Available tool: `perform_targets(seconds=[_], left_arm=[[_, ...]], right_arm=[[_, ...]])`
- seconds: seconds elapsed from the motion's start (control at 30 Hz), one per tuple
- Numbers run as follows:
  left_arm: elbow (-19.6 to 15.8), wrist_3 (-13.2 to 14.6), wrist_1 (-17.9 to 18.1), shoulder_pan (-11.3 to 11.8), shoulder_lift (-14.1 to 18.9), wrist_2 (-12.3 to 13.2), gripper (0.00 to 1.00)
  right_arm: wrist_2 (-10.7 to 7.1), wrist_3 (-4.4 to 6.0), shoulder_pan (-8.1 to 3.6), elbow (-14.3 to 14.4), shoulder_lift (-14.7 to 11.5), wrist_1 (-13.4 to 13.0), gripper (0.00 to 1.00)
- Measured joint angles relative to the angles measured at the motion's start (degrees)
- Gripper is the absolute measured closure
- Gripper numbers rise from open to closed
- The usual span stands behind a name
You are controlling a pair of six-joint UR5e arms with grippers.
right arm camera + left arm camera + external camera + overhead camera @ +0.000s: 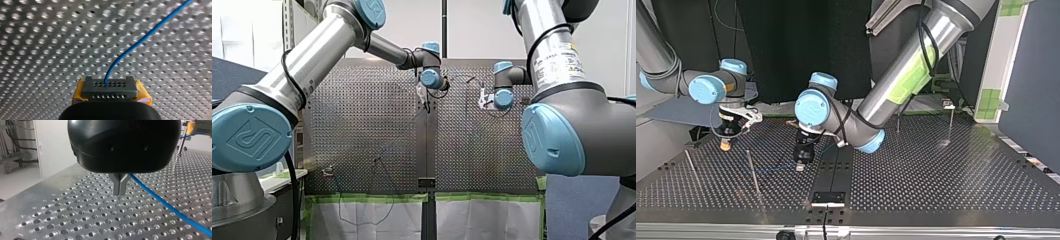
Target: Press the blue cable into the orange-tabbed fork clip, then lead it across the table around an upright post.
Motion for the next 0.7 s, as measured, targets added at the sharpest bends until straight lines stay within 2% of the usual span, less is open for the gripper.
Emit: perform_targets(seconds=[0.23,0.27,0.3,0.33,0.37,0.4,0.53,0.57,0.6,0.63,0.67,0.7], left_arm=[[-1.3,0.1,0.2,0.1,0.0,-0.2,0.97],[-1.4,0.1,0.2,0.1,0.0,-0.2,0.86],[-1.5,0.1,0.2,0.1,0.0,-0.2,0.79],[-1.6,0.2,0.2,0.2,0.0,-0.2,0.79],[-1.7,0.3,0.3,0.2,0.0,-0.2,0.69],[-1.7,0.4,0.3,0.2,0.0,-0.1,0.65],[-1.7,1.4,0.4,0.2,0.0,-0.1,0.65],[-1.7,1.7,0.4,0.2,0.0,-0.3,0.62],[-1.7,2.0,0.4,0.2,0.0,-0.6,0.54],[-1.7,2.4,0.5,0.2,0.0,-0.8,0.54],[-1.7,2.8,0.5,0.2,0.0,-1.1,0.35],[-1.7,3.1,0.5,0.2,0.0,-1.3,0.28]], right_arm=[[-0.31,-0.12,0.03,1.2,0.8,-2.1,1.00],[-0.43,-0.13,0.03,1.3,0.9,-2.6,1.00],[-0.56,-0.15,0.05,1.5,1.0,-3.0,1.00],[-0.63,-0.16,0.05,1.6,1.1,-3.3,1.00],[-0.69,-0.16,0.05,1.6,1.1,-3.5,1.00],[-0.75,-0.19,0.08,1.7,1.3,-3.6,1.00],[-0.85,-0.35,0.13,1.8,1.9,-3.8,1.00],[-0.85,-0.43,0.13,1.8,2.1,-3.9,1.00],[-0.84,-0.53,0.13,2.0,2.3,-4.0,1.00],[-0.84,-0.58,0.12,2.1,2.4,-4.1,1.00],[-0.83,-0.62,0.09,2.3,2.4,-4.3,1.00],[-0.83,-0.66,0.03,2.4,2.5,-4.6,1.00]])
